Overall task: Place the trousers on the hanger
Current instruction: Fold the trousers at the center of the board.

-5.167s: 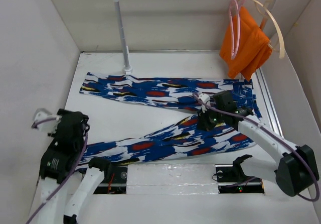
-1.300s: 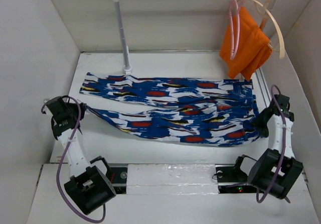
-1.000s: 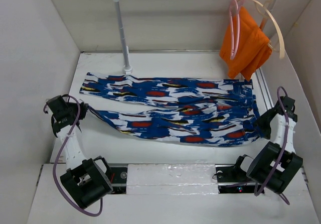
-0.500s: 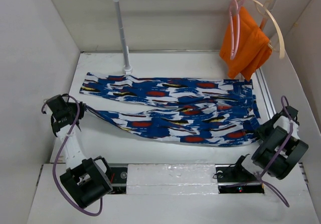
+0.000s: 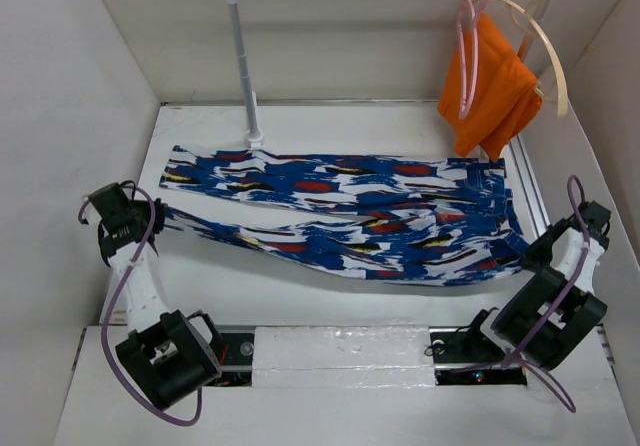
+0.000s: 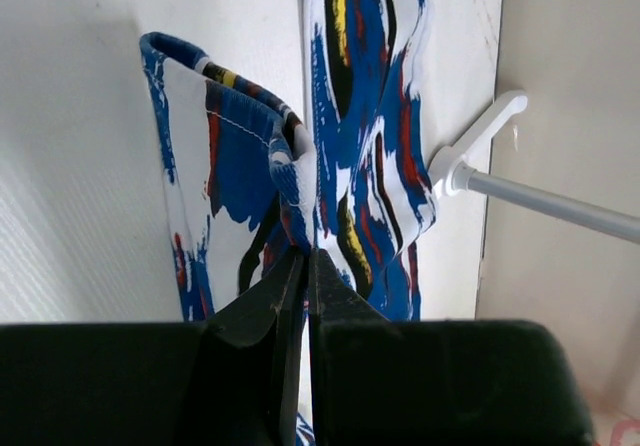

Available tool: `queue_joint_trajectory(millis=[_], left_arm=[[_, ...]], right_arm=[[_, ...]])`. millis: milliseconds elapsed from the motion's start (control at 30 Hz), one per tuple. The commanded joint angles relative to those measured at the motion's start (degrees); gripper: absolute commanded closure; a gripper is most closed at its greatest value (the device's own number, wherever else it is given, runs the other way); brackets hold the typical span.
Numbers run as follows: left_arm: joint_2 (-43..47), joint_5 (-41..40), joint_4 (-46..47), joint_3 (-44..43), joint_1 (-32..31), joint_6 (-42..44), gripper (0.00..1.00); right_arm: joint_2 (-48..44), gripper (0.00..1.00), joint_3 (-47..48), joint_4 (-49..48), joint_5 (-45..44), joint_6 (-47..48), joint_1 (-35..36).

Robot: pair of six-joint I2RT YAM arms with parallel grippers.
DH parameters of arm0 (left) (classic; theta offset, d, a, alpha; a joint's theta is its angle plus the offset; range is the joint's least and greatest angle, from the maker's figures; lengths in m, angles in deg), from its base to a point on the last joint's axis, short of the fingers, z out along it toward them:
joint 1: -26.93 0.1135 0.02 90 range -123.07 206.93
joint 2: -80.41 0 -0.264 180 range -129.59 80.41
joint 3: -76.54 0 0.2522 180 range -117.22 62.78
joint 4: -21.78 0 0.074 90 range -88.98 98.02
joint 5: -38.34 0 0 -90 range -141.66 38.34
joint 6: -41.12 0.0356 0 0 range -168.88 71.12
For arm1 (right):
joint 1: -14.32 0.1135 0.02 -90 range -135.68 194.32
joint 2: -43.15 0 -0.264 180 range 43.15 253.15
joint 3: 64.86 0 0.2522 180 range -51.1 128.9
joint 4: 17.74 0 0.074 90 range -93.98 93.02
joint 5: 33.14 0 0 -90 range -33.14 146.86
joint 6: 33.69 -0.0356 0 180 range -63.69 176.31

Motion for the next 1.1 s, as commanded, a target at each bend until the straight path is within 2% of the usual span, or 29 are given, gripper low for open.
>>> queue_joint_trajectory(millis=[0, 133, 267, 333, 500, 633, 800, 867, 1067], left_arm=[[-2.2, -3.98, 0.23, -8.43, 0.07, 1.55, 1.0], [-7.64, -5.48, -1.89, -15.9, -0.72, 2.35, 1.0], [-11.52, -5.48, -1.19, -18.9, -1.42, 2.44, 1.0], [-13.71, -9.33, -0.4, -20.74, -2.91, 3.14, 1.0], [-15.12, -14.44, 5.14, -19.52, -3.45, 3.5, 1.0], [-22.05, -19.01, 1.64, -25.91, -3.97, 6.3, 1.0], [-29.18, -24.46, 2.15, -32.87, -8.45, 7.63, 1.0], [-34.36, -26.48, 0.05, -38.4, -10.65, 8.15, 1.0], [-43.95, -27.46, 1.97, -46.23, -13.72, 8.07, 1.0]], right_arm=[[-1.27, 1.0, 9.2, 4.71, -1.72, 0.84, 2.65], [3.03, 1.0, 19.92, 5.52, -0.76, 0.14, 7.12], [6.99, 1.0, 29.76, 2.71, -3.91, -1.79, 13.98], [10.84, 1.0, 32.06, 0.34, -3.83, -2.32, 16.61], [19.03, 1.0, 39.79, -3.78, -5.66, -2.94, 21.54], [23.69, 1.0, 42.0, -8.09, -6.47, -3.38, 23.39], [28.87, 1.0, 44.28, -13.98, -7.26, -3.64, 24.62], [30.54, 1.0, 45.77, -15.04, -7.17, -3.55, 25.32], [35.91, 1.0, 46.31, -19.53, -6.04, -4.95, 25.85]])
